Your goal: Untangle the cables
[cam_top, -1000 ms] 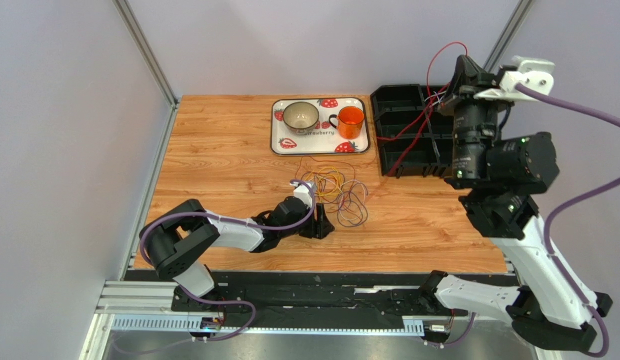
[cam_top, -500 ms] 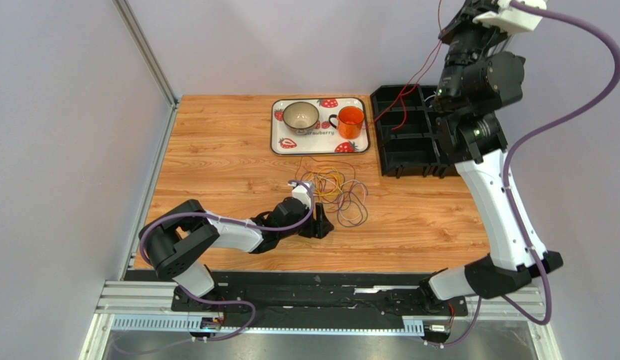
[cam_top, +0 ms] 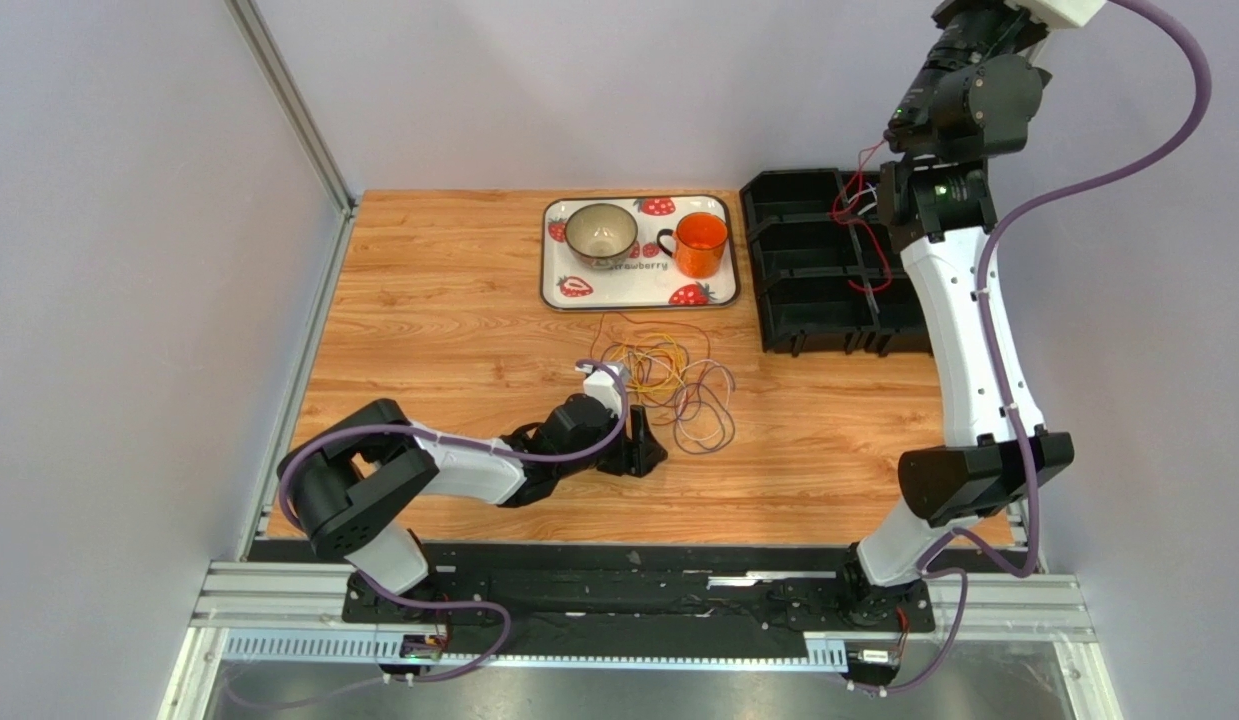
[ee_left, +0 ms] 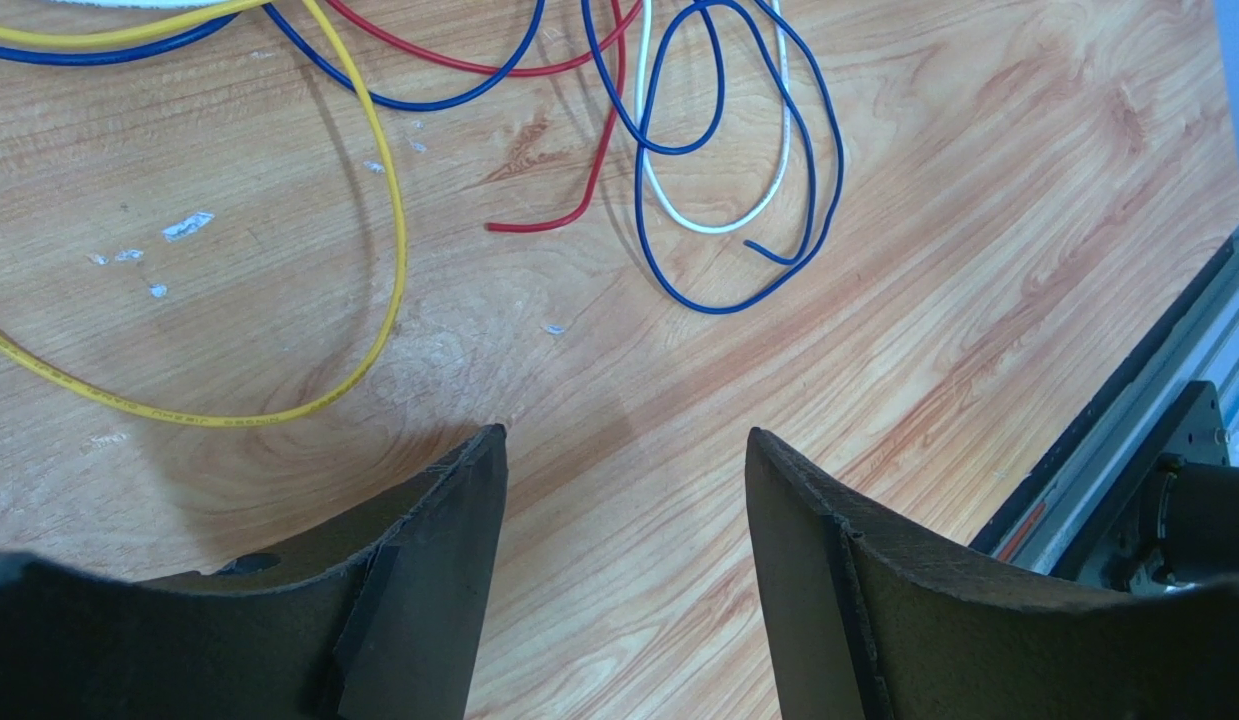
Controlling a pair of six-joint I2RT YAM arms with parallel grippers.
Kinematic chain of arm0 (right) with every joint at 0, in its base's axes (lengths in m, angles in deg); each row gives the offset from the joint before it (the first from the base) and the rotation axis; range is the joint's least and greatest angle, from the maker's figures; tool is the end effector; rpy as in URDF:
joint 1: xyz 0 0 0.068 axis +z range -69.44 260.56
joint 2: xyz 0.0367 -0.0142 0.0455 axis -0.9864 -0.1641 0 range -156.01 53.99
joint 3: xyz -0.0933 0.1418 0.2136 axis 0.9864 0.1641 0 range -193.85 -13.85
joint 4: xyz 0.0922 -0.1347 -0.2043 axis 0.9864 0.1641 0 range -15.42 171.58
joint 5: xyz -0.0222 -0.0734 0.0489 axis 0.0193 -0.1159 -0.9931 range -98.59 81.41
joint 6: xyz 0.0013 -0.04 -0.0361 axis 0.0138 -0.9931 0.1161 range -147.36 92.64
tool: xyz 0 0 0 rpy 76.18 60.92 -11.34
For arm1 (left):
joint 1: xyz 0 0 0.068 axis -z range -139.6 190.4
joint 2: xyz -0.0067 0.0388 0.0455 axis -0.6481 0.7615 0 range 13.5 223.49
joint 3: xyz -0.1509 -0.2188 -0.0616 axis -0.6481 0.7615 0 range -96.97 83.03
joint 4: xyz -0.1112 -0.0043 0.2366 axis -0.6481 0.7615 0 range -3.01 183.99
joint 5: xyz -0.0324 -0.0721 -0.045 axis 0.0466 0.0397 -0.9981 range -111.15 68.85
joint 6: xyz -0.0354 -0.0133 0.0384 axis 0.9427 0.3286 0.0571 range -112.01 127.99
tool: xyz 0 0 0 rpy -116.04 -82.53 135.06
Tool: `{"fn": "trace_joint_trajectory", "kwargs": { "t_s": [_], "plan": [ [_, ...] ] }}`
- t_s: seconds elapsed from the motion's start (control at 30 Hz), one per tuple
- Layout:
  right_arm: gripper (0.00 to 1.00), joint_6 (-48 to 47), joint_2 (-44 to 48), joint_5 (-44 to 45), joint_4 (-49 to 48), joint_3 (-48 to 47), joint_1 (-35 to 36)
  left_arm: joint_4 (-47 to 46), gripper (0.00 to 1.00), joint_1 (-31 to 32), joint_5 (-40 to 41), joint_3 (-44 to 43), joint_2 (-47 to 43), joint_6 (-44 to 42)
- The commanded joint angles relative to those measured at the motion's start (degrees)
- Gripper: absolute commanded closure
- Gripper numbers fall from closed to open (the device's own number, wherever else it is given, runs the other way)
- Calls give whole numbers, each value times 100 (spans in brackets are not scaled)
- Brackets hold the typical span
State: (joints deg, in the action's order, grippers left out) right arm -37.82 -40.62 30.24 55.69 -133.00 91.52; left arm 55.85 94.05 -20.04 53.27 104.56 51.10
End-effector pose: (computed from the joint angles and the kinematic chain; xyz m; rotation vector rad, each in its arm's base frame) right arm 0.3117 0.0377 0.6030 0.4831 0.8858 -0.2671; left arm 0.1724 -0.2332 0.1363 0.1949 2.2504 -0.9570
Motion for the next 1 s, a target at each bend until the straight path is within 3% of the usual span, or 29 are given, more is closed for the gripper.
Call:
{"fn": "trace_joint_trajectory", "kwargs": {
  "t_s": [0.0, 0.4, 0.7, 0.97],
  "plan": [
    [100, 52, -84, -305, -914, -21, -401, -209, 33, 32, -49, -74, -10, -75],
    [100, 1274, -365, -648, -607, -213, -1535, 37, 34, 32, -67, -408, 332, -145],
    [100, 2266, -848, -1096, -448, 226, -2317, 257, 35, 32, -66, -628, 491, -224],
    [100, 2803, -1420, -1440, -264, -345, -2546, 459, 35, 32, -75, -829, 588, -286]
  ]
}}
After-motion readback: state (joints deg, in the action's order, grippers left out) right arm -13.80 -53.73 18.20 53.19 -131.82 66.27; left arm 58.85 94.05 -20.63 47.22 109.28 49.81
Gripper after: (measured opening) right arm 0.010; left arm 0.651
